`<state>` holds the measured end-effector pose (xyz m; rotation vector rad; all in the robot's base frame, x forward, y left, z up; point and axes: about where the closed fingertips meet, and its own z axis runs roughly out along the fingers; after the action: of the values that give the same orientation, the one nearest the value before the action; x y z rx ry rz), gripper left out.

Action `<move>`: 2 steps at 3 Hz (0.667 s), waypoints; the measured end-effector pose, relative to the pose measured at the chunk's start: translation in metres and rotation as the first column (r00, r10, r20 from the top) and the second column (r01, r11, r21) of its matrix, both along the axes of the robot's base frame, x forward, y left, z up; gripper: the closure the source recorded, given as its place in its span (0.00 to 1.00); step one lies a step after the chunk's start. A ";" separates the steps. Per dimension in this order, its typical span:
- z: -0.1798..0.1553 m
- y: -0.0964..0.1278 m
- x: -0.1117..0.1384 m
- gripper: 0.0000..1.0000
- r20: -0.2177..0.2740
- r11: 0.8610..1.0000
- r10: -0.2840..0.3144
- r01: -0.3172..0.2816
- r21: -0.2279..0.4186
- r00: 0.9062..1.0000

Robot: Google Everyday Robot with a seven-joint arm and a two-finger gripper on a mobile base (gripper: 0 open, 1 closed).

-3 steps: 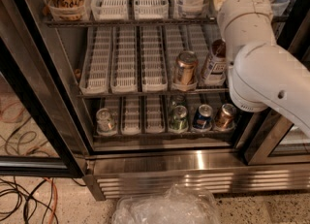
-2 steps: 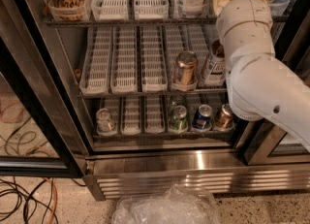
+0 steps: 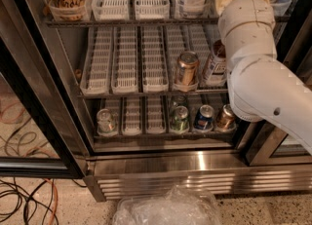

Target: Pick green can from top shelf of fridge

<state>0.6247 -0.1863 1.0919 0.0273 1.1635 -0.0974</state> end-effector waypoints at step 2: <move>0.018 -0.004 -0.022 1.00 0.075 1.000 -0.029 0.029 -0.005 0.997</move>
Offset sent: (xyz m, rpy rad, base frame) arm -0.0100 -0.0060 0.0201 0.0020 -0.0963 -0.0391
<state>0.6026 -0.1900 1.1100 0.0424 1.0882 -0.1244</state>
